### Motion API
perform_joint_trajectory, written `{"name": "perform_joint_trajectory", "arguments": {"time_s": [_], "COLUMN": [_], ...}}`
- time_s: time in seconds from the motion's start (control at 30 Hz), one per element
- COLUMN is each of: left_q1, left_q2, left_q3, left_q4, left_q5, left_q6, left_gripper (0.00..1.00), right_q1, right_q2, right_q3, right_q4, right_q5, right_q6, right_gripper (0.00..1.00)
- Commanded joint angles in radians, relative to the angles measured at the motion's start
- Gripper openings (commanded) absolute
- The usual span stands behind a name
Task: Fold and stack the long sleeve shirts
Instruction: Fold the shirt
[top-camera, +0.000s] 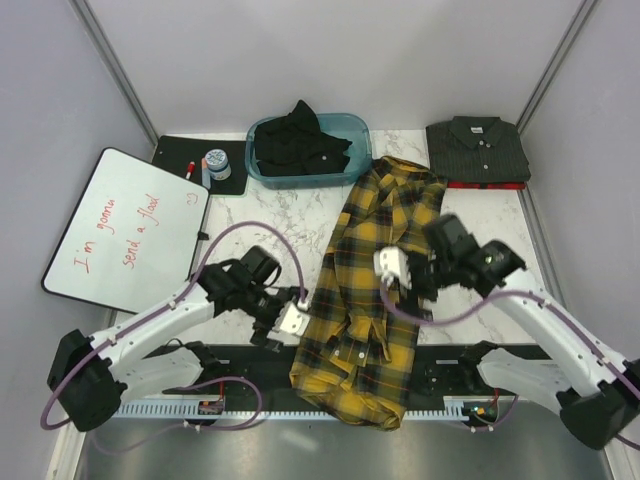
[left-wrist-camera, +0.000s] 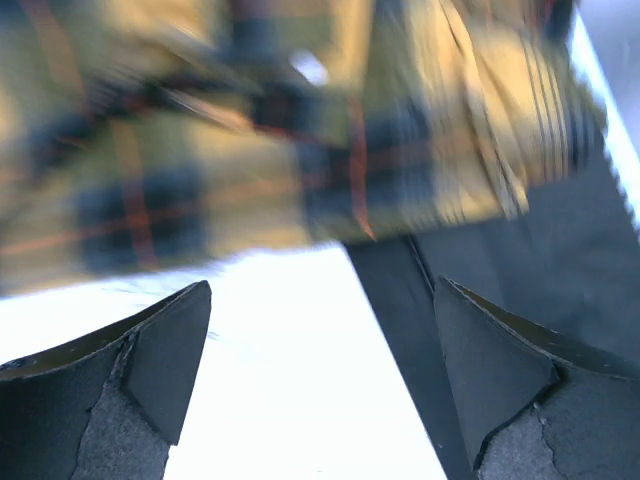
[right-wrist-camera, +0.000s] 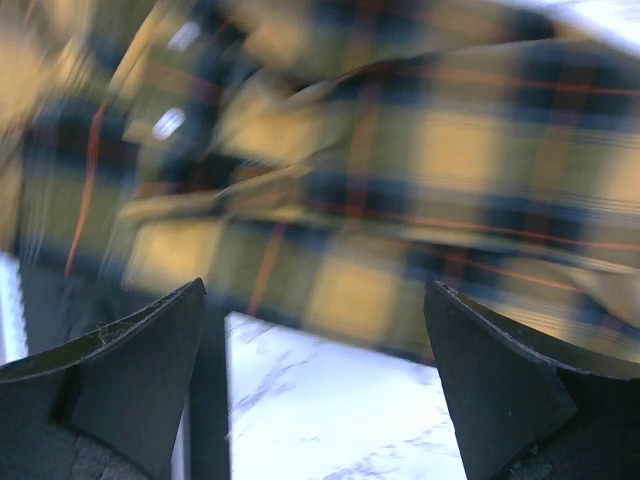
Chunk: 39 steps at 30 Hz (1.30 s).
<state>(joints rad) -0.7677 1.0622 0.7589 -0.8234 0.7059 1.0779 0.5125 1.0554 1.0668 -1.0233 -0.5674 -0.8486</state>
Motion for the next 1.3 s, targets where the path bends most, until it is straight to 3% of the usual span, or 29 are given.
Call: {"name": "perform_joint_trajectory", "arguments": {"time_s": [0.0,0.07,0.2,0.4,0.67,0.97,1.03,1.17,1.27], "left_q1": [0.022,0.021,-0.004,-0.062,-0.145,-0.169,-0.188,-0.211,-0.223], "left_q2": [-0.123,-0.142,-0.099,-0.065,-0.038,-0.025,-0.025,-0.002,0.039], "left_q3": [-0.170,-0.219,-0.231,-0.273,-0.320,-0.351,-0.365,-0.377,-0.365], "left_q4": [0.001,0.029,0.114,0.222,0.273,0.319,0.334,0.381,0.392], "left_q5": [0.012,0.043,0.069,0.064,0.064,0.101,0.102,0.116,0.113], "left_q6": [0.419,0.474,0.447,0.455,0.484,0.511,0.521,0.508,0.493], "left_gripper": [0.99,0.99,0.99,0.99,0.99,0.92,0.91,0.87,0.75], "right_q1": [0.263,0.366,0.610,0.832,0.940,1.032,1.038,1.060,1.081], "right_q2": [-0.165,-0.181,-0.184,-0.167,-0.072,0.000,0.006,0.025,0.025], "right_q3": [-0.223,-0.298,-0.352,-0.464,-0.487,-0.537,-0.544,-0.557,-0.571], "right_q4": [0.005,0.015,0.054,0.138,0.163,0.249,0.272,0.328,0.353], "right_q5": [0.115,0.167,0.213,0.311,0.310,0.330,0.328,0.339,0.328], "right_q6": [-0.162,-0.162,-0.141,-0.139,-0.178,-0.161,-0.155,-0.116,-0.112], "right_gripper": [0.96,0.95,0.95,0.95,0.93,0.90,0.83,0.51,0.45]}}
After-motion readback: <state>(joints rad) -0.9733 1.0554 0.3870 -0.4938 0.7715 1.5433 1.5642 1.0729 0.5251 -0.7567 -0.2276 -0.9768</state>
